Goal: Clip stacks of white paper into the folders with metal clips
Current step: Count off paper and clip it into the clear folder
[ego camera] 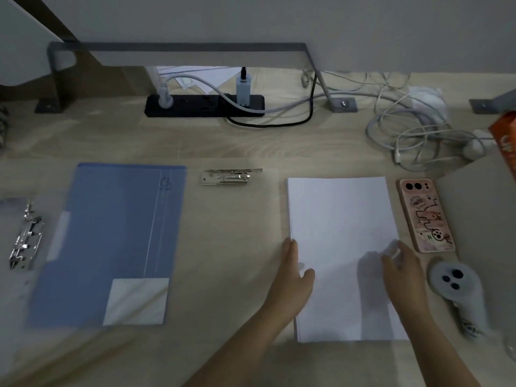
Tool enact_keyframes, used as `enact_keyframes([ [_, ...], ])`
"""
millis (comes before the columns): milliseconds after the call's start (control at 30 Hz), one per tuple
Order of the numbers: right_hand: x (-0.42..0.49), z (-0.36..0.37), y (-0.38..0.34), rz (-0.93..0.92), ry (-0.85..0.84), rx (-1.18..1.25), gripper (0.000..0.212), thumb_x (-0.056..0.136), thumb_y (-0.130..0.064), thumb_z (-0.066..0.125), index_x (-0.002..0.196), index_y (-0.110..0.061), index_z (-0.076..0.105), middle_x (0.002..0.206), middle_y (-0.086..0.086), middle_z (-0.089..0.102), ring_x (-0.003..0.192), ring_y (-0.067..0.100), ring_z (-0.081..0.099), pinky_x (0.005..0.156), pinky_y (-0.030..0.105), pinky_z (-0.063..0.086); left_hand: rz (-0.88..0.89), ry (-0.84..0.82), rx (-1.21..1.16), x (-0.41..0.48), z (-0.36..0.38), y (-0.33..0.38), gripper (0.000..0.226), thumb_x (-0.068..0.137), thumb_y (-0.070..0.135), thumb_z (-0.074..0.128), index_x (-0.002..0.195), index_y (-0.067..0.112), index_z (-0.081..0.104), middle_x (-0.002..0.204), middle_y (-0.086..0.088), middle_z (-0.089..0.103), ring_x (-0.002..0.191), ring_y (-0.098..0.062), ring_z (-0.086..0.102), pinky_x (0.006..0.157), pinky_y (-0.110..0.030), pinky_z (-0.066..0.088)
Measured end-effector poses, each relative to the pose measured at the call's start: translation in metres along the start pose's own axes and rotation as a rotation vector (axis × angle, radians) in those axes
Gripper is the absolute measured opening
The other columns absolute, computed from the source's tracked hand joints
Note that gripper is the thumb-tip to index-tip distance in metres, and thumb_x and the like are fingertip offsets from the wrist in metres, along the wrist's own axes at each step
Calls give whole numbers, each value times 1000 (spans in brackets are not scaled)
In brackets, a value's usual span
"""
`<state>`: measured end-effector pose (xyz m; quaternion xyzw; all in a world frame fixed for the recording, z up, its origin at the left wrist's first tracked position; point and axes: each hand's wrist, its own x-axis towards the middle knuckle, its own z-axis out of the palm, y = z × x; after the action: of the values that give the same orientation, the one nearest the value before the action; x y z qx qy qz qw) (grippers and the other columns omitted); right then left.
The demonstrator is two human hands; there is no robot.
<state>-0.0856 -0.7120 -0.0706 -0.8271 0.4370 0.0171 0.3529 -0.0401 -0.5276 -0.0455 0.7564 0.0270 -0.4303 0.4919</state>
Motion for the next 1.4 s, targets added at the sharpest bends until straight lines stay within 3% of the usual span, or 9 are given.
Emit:
enact_keyframes([
  [267, 0, 2, 7, -14, -40, 10, 47, 91, -12, 49, 137, -5, 38, 138, 23, 41, 122, 39, 44, 98, 47, 38, 2, -6, 41, 6, 2, -3, 65, 98, 20, 37, 149, 22, -2, 158, 13, -5, 145, -5, 6, 112, -19, 10],
  [400, -11, 0, 0, -122, 14, -48, 49, 89, -5, 51, 136, -2, 38, 139, 23, 41, 127, 38, 41, 103, 44, 34, -10, 73, -97, 9, 4, -3, 63, 90, 25, 44, 147, 25, 17, 151, 14, 23, 141, -10, 25, 112, -28, 23],
  [500, -29, 9, -19, -325, -28, -58, 45, 90, -8, 50, 134, -6, 44, 141, 14, 43, 130, 30, 41, 104, 33, 32, -54, 173, -260, 12, 1, 0, 38, 79, 22, 47, 116, 19, 51, 115, 2, 59, 101, -15, 58, 84, -29, 46],
  [600, -47, 30, -34, -497, -185, -56, 37, 93, -16, 49, 130, -15, 51, 140, 3, 46, 127, 17, 45, 101, 21, 31, -78, 234, -313, 14, -6, 11, 5, 87, 11, 46, 89, 13, 50, 80, 1, 50, 69, -10, 46, 60, -22, 35],
  [800, -53, 50, -33, -475, -255, -145, 34, 90, -12, 52, 124, -7, 55, 128, 7, 57, 111, 22, 58, 93, 19, 38, -215, 218, -285, 26, -13, 26, 22, 83, 10, 43, 63, 15, 37, 59, 2, 33, 53, -14, 31, 51, -24, 26],
  [1000, -48, 50, -40, -398, -249, -92, 31, 91, -20, 52, 120, -10, 56, 123, 5, 59, 107, 19, 59, 90, 20, 42, -277, 168, -273, 32, -20, 24, 16, 85, 12, 43, 69, 15, 47, 69, -2, 45, 66, -17, 42, 69, -28, 36],
  [1100, -43, 47, -44, -315, -267, -40, 34, 91, -28, 53, 121, -14, 56, 120, 0, 56, 103, 12, 56, 86, 21, 45, -218, 116, -342, 27, -18, 17, 24, 83, 14, 41, 98, 6, 58, 96, -17, 64, 79, -19, 57, 74, -27, 47],
  [1300, -38, 40, -45, -150, -322, 185, 36, 85, -40, 56, 116, -21, 58, 116, -11, 55, 106, 6, 52, 87, 22, 39, -3, 9, -398, 6, -10, 7, 38, 97, 5, 35, 108, 29, 63, 96, 17, 64, 80, 13, 63, 66, -8, 51],
  [1400, -36, 37, -41, -110, -358, 252, 33, 88, -39, 53, 113, -21, 63, 116, -3, 63, 107, 11, 57, 97, 31, 45, 26, -21, -383, 4, -7, 7, 42, 96, 1, 34, 131, 19, 51, 101, 17, 59, 71, 18, 60, 63, -4, 49],
])
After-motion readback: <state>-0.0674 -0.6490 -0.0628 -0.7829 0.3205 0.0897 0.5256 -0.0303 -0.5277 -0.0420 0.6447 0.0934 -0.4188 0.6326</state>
